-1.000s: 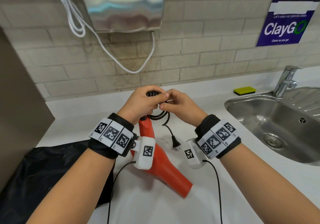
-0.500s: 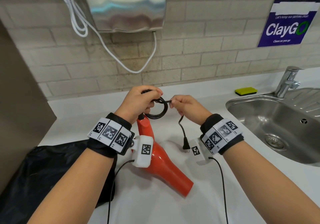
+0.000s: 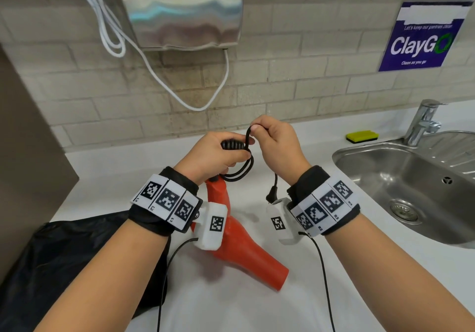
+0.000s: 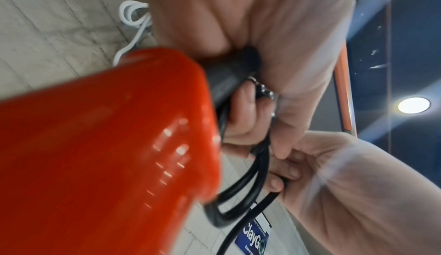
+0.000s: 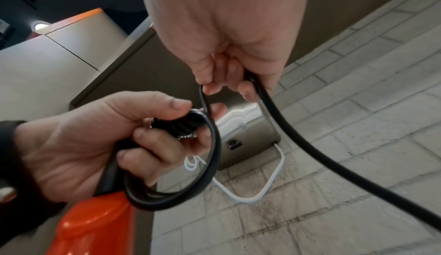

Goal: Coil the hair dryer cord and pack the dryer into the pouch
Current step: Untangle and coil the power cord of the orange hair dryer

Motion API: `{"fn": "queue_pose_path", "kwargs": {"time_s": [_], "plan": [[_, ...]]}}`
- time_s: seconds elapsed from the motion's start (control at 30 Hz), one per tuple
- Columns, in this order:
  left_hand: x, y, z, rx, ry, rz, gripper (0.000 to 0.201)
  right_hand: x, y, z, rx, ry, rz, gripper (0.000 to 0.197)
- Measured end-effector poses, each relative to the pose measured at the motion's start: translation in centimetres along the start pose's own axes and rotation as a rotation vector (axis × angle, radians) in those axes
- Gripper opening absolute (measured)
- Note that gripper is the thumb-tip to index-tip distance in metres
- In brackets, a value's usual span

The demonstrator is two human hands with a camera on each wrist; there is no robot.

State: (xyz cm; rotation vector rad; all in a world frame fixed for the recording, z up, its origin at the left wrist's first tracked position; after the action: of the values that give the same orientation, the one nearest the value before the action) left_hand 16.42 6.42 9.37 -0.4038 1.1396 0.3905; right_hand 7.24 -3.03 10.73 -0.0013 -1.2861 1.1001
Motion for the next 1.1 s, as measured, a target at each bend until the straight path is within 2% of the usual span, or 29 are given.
{"fn": "queue_pose_path", "kwargs": {"time_s": [0.13,0.3,0.4,0.53,0.63,0.7,0.77,0.87,1.03,1.1], "plan": [[0.0,0.2,0.0,-0.007,0.048,0.041,0.01,0.1,0.0,-0.3,0.004,0.016,0.045,0.018],[0.1,0.6,0.2,-0.015,0.122,0.051,0.012,-1.7,0.3,-0.1,0.097,-0.068,-0.001,0.015],[0.3,0.7,0.4,-0.058,0.193,0.052,0.007,-4.4,1.2,-0.3,0.217,-0.06,-0.107,0.014],[0.3,0.7,0.6,-0.098,0.269,0.03,0.008,-10.0,3.5,-1.3,0.429,0.192,-0.322,0.018],[0.0,0.8,0.7,-0.096,0.268,0.014,0.008,-13.4,5.3,-1.1,0.496,0.268,-0.472,0.028],[-0.1,0.8,0.6,-0.071,0.248,0.017,0.007,-14.4,5.9,-1.0,0.522,0.271,-0.506,0.032],[-0.4,0.9,0.3,-0.04,0.231,0.028,0.007,-14.6,5.9,-0.7,0.481,0.246,-0.524,0.032],[-0.5,1.0,0.1,-0.043,0.26,0.041,0.008,-13.6,4.9,0.0,0.305,0.143,-0.506,0.03],[-0.2,0.7,0.3,-0.115,0.307,0.044,0.012,-8.9,3.1,0.8,-0.099,-0.257,-0.34,0.028],[0.0,0.5,0.5,-0.138,0.311,0.052,0.011,-6.7,2.9,1.2,-0.206,-0.437,-0.231,0.028]]}}
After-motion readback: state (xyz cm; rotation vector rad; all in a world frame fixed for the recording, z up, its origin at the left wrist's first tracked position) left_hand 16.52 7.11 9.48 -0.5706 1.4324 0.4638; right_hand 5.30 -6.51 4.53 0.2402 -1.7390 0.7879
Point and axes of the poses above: each hand's wrist, its own y-axis away from the middle knuckle, its own z-axis out of the back of the hand, x = y × z, the point moved 4 cm from there along -y, towards the middle knuckle, and after that the axes turned 2 degrees about x, right-handed, at the moved point
